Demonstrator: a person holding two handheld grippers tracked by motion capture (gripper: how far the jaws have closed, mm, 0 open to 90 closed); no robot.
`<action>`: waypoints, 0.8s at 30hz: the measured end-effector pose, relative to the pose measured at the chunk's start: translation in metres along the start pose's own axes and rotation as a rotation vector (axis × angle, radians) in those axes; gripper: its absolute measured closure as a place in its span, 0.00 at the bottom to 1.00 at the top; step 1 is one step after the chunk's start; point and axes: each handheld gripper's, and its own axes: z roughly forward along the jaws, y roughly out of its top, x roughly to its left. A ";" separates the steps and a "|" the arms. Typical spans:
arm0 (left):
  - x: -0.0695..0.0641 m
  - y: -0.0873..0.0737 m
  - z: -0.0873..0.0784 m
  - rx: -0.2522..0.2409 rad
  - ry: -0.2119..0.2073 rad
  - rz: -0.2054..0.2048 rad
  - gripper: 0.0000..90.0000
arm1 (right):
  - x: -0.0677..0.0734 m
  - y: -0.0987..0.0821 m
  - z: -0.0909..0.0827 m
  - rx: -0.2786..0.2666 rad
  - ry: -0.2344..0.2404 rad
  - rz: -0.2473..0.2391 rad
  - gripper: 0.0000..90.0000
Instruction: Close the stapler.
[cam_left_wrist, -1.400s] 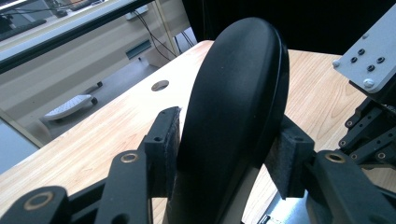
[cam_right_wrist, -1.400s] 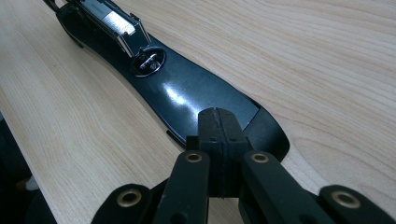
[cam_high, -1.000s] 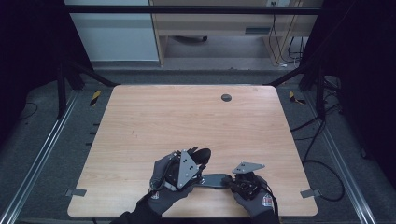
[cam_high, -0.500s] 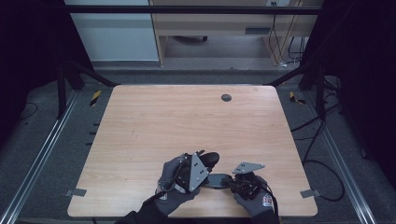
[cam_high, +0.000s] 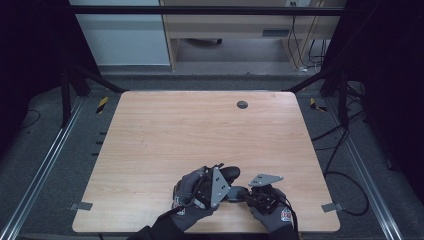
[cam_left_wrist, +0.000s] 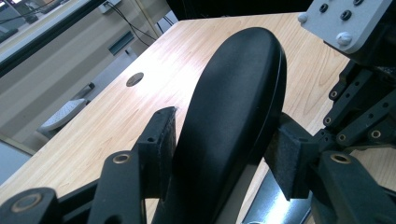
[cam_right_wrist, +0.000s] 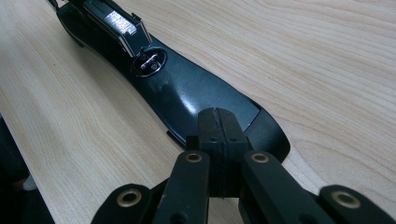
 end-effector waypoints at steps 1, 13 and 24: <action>-0.001 0.000 0.001 0.000 0.000 0.001 0.52 | 0.000 0.000 0.000 0.001 -0.001 0.001 1.00; -0.008 -0.001 0.008 0.021 -0.004 0.041 0.51 | 0.000 0.000 0.000 0.008 -0.003 0.000 1.00; -0.015 -0.003 0.016 0.041 -0.011 0.075 0.50 | 0.000 0.000 0.000 -0.001 -0.002 -0.007 1.00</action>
